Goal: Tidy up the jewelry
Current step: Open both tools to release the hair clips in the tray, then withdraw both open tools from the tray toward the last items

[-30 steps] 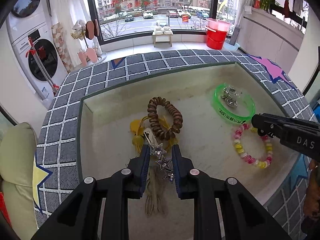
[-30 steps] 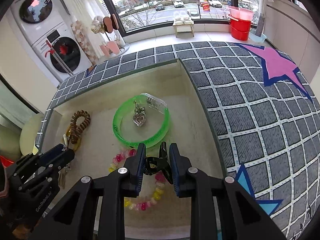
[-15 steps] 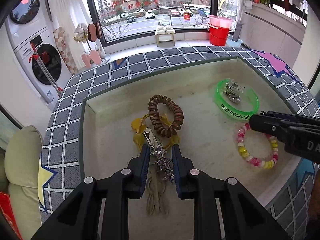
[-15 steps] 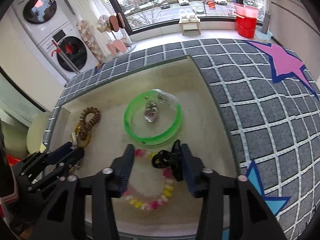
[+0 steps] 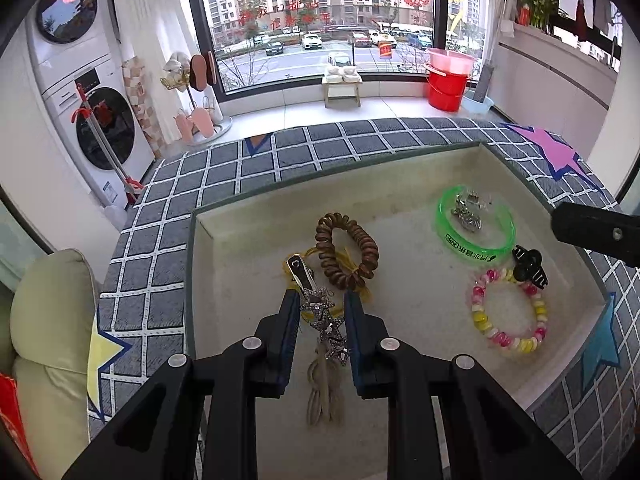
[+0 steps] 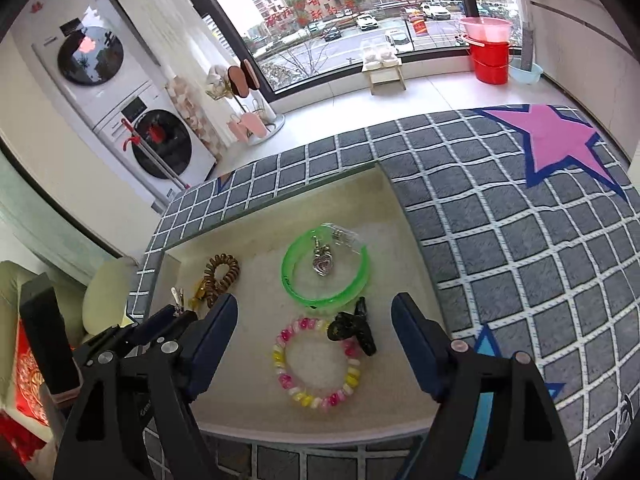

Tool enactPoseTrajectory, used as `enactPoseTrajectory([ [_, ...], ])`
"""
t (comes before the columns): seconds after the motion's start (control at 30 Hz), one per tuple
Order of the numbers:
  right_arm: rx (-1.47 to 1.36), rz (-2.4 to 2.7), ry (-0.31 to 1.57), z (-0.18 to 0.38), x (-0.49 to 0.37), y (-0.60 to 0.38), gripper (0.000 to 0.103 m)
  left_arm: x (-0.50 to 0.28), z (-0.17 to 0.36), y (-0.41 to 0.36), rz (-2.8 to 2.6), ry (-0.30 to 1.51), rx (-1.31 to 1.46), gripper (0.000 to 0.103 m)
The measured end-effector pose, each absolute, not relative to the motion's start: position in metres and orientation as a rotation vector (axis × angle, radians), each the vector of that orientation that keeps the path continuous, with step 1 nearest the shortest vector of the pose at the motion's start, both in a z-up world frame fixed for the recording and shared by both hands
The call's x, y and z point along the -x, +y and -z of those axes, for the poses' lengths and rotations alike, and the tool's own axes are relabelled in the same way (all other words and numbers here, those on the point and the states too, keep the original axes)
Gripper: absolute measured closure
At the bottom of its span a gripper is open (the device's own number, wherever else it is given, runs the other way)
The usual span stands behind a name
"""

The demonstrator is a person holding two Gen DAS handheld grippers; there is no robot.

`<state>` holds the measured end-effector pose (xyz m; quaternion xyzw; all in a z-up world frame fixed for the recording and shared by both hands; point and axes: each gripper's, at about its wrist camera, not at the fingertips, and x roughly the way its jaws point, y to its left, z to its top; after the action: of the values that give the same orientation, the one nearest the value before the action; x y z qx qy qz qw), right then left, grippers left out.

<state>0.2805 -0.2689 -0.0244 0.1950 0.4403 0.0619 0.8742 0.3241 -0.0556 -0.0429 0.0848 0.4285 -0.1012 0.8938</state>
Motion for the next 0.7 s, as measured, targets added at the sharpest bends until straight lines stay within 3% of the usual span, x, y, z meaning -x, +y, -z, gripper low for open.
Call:
enactPoseTrajectory([
  [0.27,-0.422,-0.131,0.920,0.020,-0.264,-0.275,0.021,-0.321,0.033,-0.055,0.210,0.858,-0.161,0.065],
  [0.3,-0.424,-0.132,0.918,0.019,-0.261,-0.276,0.021,-0.320,0.031,-0.054,0.207,0.852,-0.158,0.044],
  [0.33,-0.426,-0.131,0.916,0.019,-0.259,-0.276,0.020,-0.318,0.028,-0.053,0.194,0.843,-0.156,0.000],
  [0.43,-0.442,-0.119,0.904,0.017,-0.251,-0.281,0.020,-0.310,0.017,-0.046,0.154,0.774,-0.156,0.000],
  [0.57,-0.435,-0.097,0.874,0.013,-0.237,-0.281,0.000,-0.303,0.010,-0.041,0.157,0.763,-0.151,0.000],
  [0.7,-0.424,-0.091,0.806,0.002,-0.220,-0.280,0.000,-0.285,0.005,-0.037,0.160,0.740,-0.156,0.000],
])
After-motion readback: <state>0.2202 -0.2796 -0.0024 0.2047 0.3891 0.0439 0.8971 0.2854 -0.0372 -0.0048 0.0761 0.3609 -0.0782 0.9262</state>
